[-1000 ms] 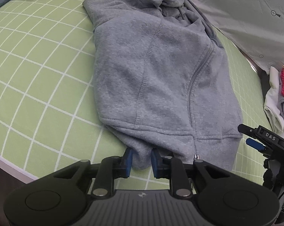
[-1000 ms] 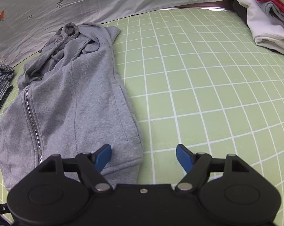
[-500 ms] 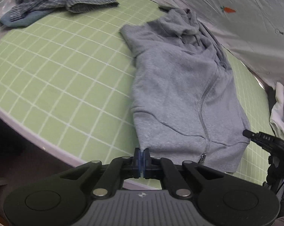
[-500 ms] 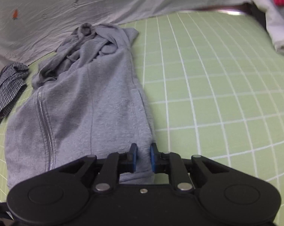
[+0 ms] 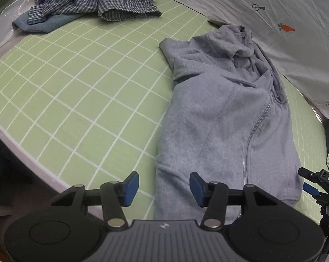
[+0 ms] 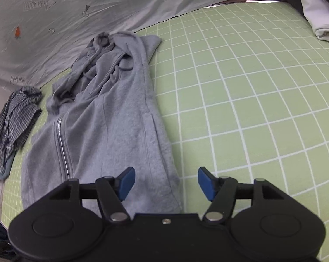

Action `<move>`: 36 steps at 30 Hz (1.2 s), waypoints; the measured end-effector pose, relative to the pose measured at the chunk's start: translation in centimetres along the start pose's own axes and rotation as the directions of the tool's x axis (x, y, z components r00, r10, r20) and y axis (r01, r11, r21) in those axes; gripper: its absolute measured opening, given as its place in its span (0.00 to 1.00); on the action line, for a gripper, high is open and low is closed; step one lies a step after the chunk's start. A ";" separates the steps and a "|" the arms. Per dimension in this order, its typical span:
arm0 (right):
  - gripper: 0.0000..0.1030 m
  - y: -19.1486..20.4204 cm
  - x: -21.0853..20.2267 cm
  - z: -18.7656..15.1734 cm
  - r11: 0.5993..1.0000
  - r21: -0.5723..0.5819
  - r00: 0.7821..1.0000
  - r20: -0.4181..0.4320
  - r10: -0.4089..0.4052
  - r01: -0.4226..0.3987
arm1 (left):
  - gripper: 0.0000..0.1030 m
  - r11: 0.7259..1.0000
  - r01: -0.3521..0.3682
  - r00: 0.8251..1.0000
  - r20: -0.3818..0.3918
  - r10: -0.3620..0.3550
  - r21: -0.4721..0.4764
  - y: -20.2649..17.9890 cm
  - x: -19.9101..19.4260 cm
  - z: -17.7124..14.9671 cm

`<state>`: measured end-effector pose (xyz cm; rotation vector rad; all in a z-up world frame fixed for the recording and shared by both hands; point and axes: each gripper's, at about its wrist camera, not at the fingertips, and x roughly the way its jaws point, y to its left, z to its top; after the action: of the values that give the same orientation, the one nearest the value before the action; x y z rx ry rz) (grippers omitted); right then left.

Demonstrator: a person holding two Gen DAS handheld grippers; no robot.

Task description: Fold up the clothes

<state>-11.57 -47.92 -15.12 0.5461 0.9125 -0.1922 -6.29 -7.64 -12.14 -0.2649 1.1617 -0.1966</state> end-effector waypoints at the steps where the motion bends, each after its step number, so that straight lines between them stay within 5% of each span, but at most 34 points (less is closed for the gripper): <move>1: 0.67 0.2 0.2 0.1 1.000 0.001 1.000 0.006 0.005 -0.005 | 0.56 1.000 0.008 1.000 0.003 -0.008 -0.001 -0.2 0.6 0.5; 3: 0.67 0.5 0.6 0.1 1.000 -0.005 1.000 0.012 0.017 -0.017 | 0.56 1.000 0.019 1.000 0.021 -0.019 -0.001 -0.6 1.6 1.4; 4: 0.56 0.8 0.9 0.1 0.999 -0.019 1.000 0.007 0.029 -0.029 | 0.54 1.000 0.018 1.000 0.014 -0.018 0.001 -0.8 1.9 1.7; 5: 0.23 1.1 1.0 0.0 0.999 -0.038 0.999 -0.005 0.032 -0.032 | 0.48 1.000 0.018 1.000 0.008 -0.018 0.003 -1.0 2.2 2.0; 6: 0.09 1.4 1.2 -0.1 0.998 -0.057 0.999 -0.018 0.032 -0.033 | 0.16 1.000 0.018 1.000 0.001 -0.018 0.006 -1.2 2.5 2.3; 7: 0.08 1.7 1.0 -0.4 0.997 -0.078 1.000 -0.018 0.026 -0.027 | 0.08 1.000 0.018 1.000 -0.005 -0.018 0.008 -1.4 2.8 2.6; 13: 0.07 1.7 -2.0 -3.1 0.987 -0.161 0.998 -0.057 -0.002 -0.007 | 0.09 0.998 -0.016 0.998 -0.062 0.020 0.064 -0.7 2.2 1.3; 15: 0.09 1.7 -2.1 -4.0 0.980 -0.199 0.995 -0.091 -0.027 0.008 | 0.16 0.999 -0.021 0.997 -0.069 0.024 0.043 -0.1 1.9 1.0; 19: 0.37 1.9 -2.1 -3.1 0.977 -0.205 0.993 -0.090 -0.072 0.052 | 0.43 0.998 -0.058 0.998 -0.026 0.058 -0.002 -0.2 0.8 2.7; 24: 0.72 2.8 -1.6 1.2 0.976 -0.192 0.995 0.030 -0.095 0.099 | 0.80 0.993 -0.081 0.994 0.087 0.074 0.081 -3.6 0.9 7.8; 29: 0.98 4.6 0.9 5.8 0.950 -0.251 0.977 0.148 -0.150 0.184 | 0.91 0.978 -0.111 0.991 0.090 0.096 0.179 -6.2 4.9 12.3; 36: 1.00 5.5 6.5 12.0 0.926 -0.266 0.953 0.216 -0.213 0.268 | 0.93 0.962 -0.144 0.989 0.018 0.144 0.233 -7.9 11.9 16.7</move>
<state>2.85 -49.06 -12.40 0.1347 0.8077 -0.3194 13.61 -16.88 -13.92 0.0278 1.1404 -0.2025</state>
